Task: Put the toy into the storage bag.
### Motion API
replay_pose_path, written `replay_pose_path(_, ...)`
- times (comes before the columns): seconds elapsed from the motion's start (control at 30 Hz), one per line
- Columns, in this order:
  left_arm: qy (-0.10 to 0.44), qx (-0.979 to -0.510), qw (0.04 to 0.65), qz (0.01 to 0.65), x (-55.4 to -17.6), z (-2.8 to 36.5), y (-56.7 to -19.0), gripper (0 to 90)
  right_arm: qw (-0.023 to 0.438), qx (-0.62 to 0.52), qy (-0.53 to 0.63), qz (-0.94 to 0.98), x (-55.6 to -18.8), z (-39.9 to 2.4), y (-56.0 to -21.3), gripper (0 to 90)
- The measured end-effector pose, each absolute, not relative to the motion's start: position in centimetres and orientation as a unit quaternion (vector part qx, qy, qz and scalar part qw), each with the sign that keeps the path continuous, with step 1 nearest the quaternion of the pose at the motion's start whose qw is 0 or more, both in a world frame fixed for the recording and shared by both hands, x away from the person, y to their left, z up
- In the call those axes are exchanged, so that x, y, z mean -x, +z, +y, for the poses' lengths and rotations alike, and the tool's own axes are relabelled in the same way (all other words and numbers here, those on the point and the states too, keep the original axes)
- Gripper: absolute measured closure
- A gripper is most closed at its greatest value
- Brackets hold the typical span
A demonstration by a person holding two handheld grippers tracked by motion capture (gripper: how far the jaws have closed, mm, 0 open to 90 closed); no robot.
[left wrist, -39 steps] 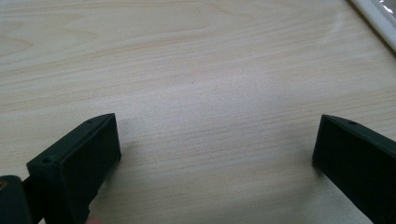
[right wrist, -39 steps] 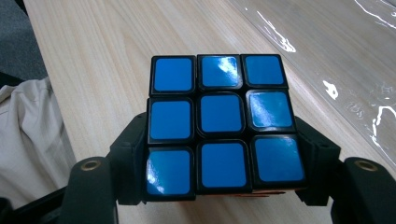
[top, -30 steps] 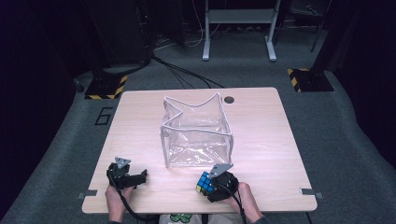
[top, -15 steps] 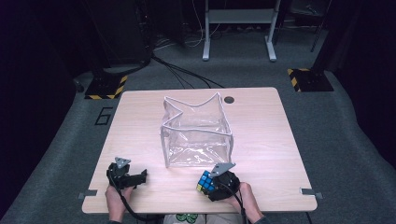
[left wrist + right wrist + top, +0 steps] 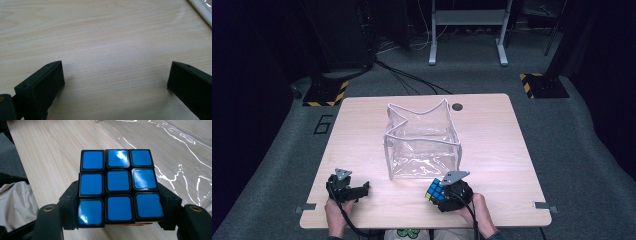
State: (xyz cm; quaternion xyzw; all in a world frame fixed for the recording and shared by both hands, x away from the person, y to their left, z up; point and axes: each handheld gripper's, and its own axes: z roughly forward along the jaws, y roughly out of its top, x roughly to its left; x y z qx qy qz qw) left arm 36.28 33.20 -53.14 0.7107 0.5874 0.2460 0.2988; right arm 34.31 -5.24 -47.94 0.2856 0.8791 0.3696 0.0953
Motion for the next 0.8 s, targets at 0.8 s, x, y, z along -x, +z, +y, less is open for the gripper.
replay_pose_path(0.8,0.245,-0.708,0.300,0.591,-36.3,33.1,-53.2,0.6,0.107,-0.303,0.370,0.872,-34.6,-5.8,-45.3,33.7)
